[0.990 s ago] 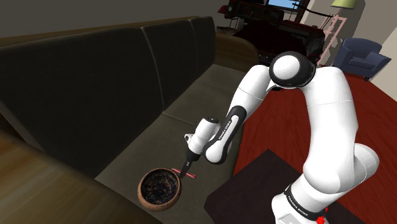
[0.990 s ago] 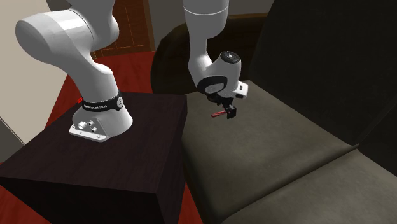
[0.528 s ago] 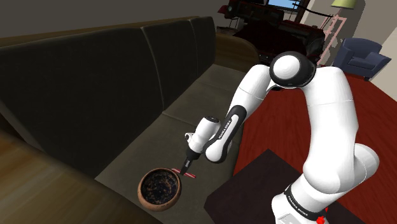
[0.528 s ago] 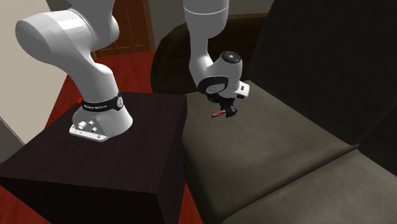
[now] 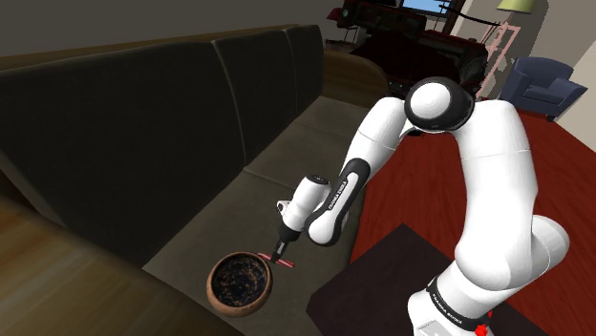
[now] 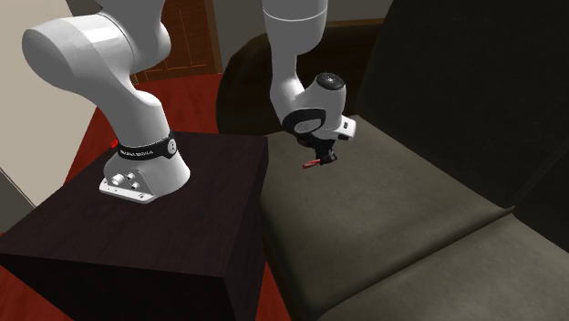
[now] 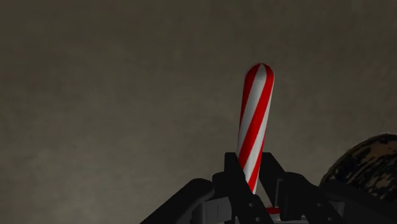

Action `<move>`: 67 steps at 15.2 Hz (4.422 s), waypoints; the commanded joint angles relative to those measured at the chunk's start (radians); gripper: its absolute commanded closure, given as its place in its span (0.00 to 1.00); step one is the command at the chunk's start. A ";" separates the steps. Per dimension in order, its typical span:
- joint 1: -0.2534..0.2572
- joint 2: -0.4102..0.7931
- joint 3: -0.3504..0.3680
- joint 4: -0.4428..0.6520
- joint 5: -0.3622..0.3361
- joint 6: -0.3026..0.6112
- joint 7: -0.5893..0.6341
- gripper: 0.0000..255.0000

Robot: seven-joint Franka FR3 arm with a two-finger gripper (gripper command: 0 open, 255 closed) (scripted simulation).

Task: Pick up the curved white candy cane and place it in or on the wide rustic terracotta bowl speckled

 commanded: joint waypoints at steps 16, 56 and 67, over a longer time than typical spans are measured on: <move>-0.236 -0.198 0.262 -0.092 0.056 -0.156 0.005 1.00; 0.111 -0.242 0.234 0.017 0.044 -0.187 0.329 1.00; 0.174 -0.198 0.161 0.030 0.017 -0.146 0.340 1.00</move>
